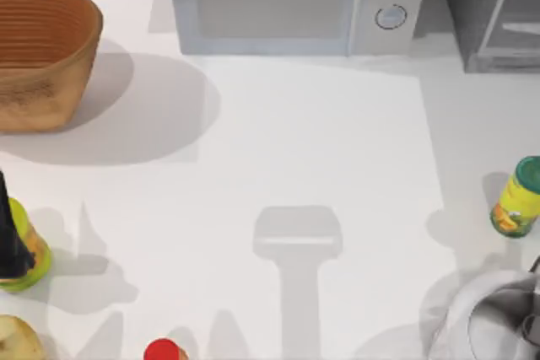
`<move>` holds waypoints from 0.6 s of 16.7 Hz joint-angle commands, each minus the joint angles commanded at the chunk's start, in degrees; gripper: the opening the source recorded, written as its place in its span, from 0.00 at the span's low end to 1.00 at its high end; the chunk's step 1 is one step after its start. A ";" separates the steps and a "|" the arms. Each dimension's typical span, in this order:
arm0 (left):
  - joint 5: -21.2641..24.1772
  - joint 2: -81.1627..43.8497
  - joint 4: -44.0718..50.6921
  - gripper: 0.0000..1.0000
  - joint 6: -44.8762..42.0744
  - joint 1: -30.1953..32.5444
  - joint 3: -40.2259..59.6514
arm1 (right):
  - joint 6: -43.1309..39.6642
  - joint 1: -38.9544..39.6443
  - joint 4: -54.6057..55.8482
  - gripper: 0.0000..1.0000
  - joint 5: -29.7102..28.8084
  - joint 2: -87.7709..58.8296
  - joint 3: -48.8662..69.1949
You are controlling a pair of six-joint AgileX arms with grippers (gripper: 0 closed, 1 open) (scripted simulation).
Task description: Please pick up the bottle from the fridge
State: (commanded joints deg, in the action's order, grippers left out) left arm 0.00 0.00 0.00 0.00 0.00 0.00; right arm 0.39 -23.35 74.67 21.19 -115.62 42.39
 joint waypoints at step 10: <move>0.00 0.00 0.00 1.00 0.00 0.00 0.00 | -0.18 5.55 -13.31 1.00 -5.38 -6.43 18.23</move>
State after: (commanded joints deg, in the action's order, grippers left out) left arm 0.00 0.00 0.00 0.00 0.00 0.00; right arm 0.21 -17.79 61.36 15.81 -122.05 60.62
